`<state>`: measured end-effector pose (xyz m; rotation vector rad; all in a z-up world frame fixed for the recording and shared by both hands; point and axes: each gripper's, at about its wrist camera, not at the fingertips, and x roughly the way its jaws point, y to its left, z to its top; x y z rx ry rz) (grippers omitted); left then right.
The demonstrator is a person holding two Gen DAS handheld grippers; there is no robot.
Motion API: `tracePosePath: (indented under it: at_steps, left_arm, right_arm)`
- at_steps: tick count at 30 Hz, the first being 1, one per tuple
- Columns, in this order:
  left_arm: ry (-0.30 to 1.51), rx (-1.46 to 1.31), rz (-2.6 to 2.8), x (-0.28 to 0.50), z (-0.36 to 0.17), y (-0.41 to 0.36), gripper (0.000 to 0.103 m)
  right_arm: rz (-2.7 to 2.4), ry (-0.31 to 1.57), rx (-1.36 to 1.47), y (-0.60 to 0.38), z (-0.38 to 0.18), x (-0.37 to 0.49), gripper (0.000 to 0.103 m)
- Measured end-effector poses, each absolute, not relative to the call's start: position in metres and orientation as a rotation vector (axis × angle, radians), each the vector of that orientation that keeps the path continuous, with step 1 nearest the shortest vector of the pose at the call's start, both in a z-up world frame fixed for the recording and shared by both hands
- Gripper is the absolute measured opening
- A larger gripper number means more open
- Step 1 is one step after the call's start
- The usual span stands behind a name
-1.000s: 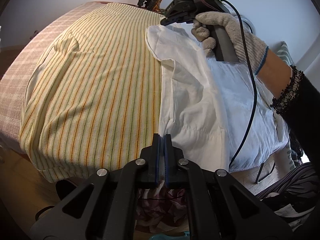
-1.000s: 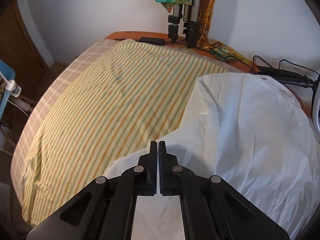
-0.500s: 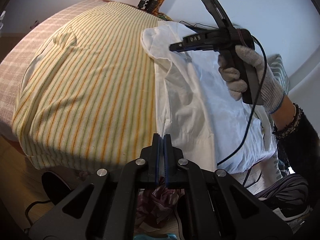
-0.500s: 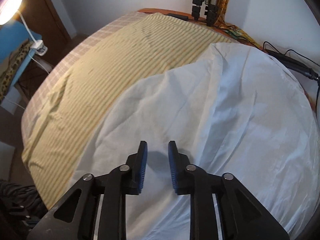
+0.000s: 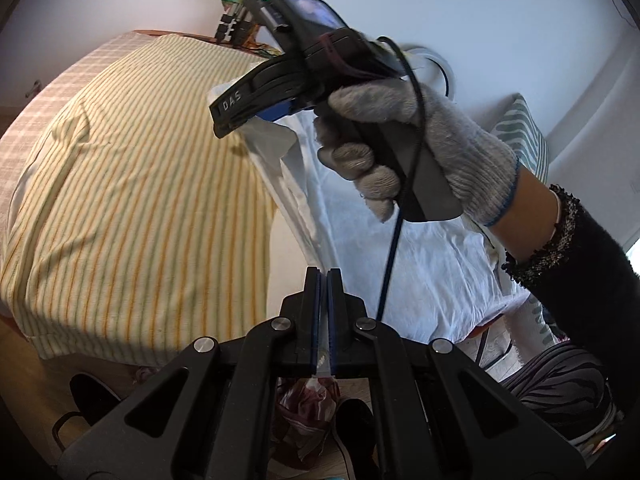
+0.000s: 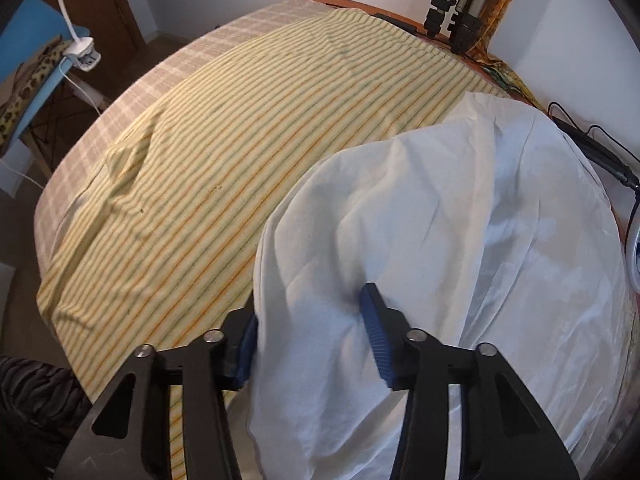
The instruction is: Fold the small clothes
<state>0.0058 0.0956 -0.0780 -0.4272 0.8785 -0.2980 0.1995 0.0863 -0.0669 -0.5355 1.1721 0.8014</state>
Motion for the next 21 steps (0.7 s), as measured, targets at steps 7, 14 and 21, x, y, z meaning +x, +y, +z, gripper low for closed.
tracePosePath:
  at_steps: [7,14,21]
  left_arm:
    - [0.871,-0.338,-0.356,0.015,-0.067,0.057,0.001]
    - [0.883,-0.252,-0.442,0.022,-0.064,0.016,0.001]
    - [0.919,-0.177,-0.502,0.025,-0.07,-0.022,0.001]
  right_arm:
    - [0.832,1.162,-0.207,0.023,-0.055,0.22,0.006]
    - [0.795,1.165,0.196,-0.071,-0.054,0.247,0.004]
    - [0.649,1.21,0.409,-0.137,-0.09,0.263,0.003]
